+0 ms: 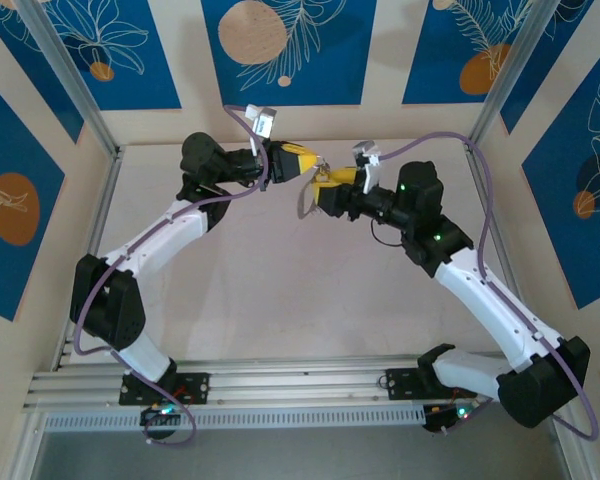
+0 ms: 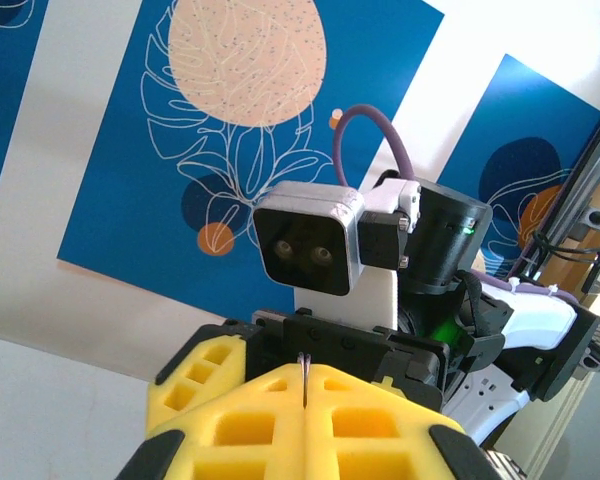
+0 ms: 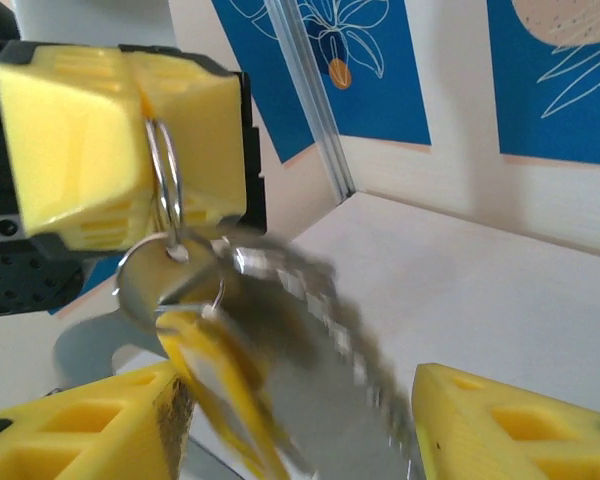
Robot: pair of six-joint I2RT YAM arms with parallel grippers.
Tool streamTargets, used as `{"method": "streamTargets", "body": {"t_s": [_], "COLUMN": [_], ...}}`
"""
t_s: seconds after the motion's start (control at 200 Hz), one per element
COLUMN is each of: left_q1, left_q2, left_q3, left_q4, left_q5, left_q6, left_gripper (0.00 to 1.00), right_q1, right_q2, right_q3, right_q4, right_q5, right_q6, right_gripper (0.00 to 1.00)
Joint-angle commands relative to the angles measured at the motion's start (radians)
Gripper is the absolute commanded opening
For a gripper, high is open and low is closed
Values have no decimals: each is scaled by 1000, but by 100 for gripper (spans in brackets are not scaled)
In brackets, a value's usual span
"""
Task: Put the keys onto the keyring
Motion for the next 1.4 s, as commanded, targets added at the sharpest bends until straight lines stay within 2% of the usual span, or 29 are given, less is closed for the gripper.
{"method": "streamTargets", "body": {"t_s": [0.0,0.115,0.295,0.46,0.54,0.82,0.995,1.1,1.15,1.395], "left_q1": [-14,-14,-15,-14,-14,-15,-14,-14,-15,-15], "left_q2": [-48,-49,-48,-46,-46,-48,-48,-47,-45,-48], "left_q3": [-3,-3,-2,2,3,5,6,9,11,-1], "left_q4": [51,49,47,48,49,57,59,60,62,103], "left_q5": [-3,-4,-7,-10,-13,-25,-32,-29,-30,-41], "left_q6": [-10,-8,-4,-4,-4,-3,-2,-6,-8,-36], "left_gripper": [0,0,0,0,0,0,0,0,0,0], "right_q1": [11,16,29,37,40,68,80,64,50,-121], "right_q2": [21,33,21,4,-1,16,50,34,16,-97], "right_q3": [51,69,61,49,47,48,84,76,70,39], "right_q4": [10,2,-9,-22,-31,-62,-199,-240,-245,-171], "right_q5": [68,63,20,-8,-13,-65,-156,-167,-169,-279], "right_q6": [-48,-62,-85,-94,-99,-105,-158,-167,-165,-68], "right_gripper": [60,56,27,6,0,0,0,30,37,38]}}
